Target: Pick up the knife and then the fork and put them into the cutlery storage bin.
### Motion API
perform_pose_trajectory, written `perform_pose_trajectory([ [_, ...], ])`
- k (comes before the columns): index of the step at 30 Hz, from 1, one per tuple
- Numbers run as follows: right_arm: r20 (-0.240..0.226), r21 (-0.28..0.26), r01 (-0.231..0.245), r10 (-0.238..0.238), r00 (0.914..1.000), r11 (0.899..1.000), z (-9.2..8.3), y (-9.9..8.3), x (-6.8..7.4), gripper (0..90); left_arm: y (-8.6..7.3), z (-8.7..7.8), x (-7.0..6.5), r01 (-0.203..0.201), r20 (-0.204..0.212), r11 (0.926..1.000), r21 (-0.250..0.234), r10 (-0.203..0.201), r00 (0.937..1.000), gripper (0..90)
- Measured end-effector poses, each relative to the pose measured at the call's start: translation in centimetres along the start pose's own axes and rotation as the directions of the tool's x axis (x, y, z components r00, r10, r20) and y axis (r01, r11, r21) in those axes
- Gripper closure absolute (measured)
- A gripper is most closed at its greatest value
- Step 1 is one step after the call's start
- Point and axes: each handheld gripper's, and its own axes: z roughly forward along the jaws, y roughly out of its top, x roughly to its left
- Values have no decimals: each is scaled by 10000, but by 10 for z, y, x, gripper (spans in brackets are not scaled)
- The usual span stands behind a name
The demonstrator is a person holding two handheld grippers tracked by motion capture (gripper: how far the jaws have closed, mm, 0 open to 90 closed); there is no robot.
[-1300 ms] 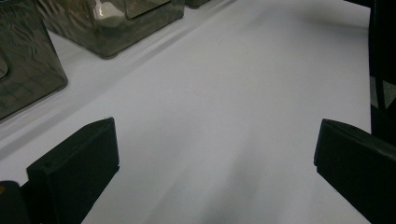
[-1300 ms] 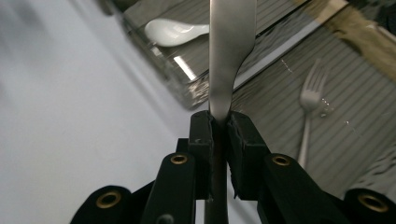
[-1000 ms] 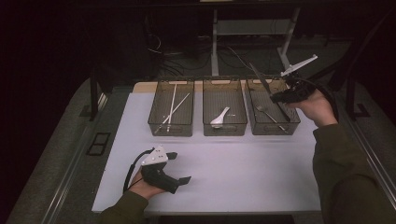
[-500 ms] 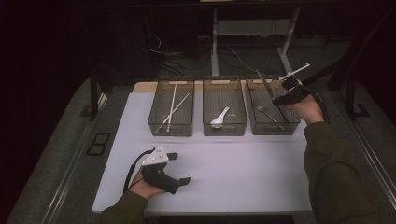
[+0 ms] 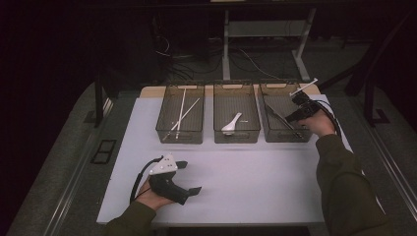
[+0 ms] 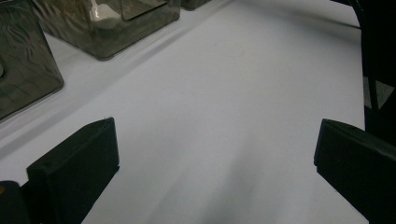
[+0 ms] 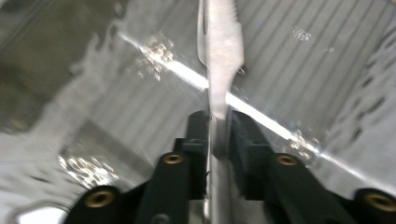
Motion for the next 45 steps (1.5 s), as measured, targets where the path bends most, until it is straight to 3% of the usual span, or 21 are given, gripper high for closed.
perform_pose_trajectory([
  [7,-77,-1019,-129,122,9999,9947,-11,1,5,520,0,0,0,-23,-16,10000,27,23,10000,0],
  [10,-731,-1846,-433,302,9969,9819,-23,-1,6,462,0,-1,1,-24,-40,10000,28,24,10000,0],
  [14,-908,-2414,-434,219,9956,9695,-36,-6,12,401,0,-2,3,-46,-72,10000,34,46,10000,0],
  [19,-878,-3239,-432,154,9960,9451,-48,-19,20,343,0,-3,5,-107,-79,9999,-15,107,9999,0],
  [27,-1417,-4285,-50,-617,9880,9036,-64,-54,43,286,1,-1,7,-163,-50,9999,-49,163,9999,0],
  [34,-1368,-4540,482,-1230,9829,8897,-69,-82,70,218,1,-1,8,-243,-101,9997,-72,242,9997,0],
  [39,-1378,-4843,701,-1552,9782,8721,-68,-101,87,188,1,-1,6,-327,-39,9995,-50,327,9995,0],
  [45,-1454,-4947,841,-1778,9733,8650,-64,-124,102,165,1,-2,4,-292,-14,9996,-55,292,9996,0],
])
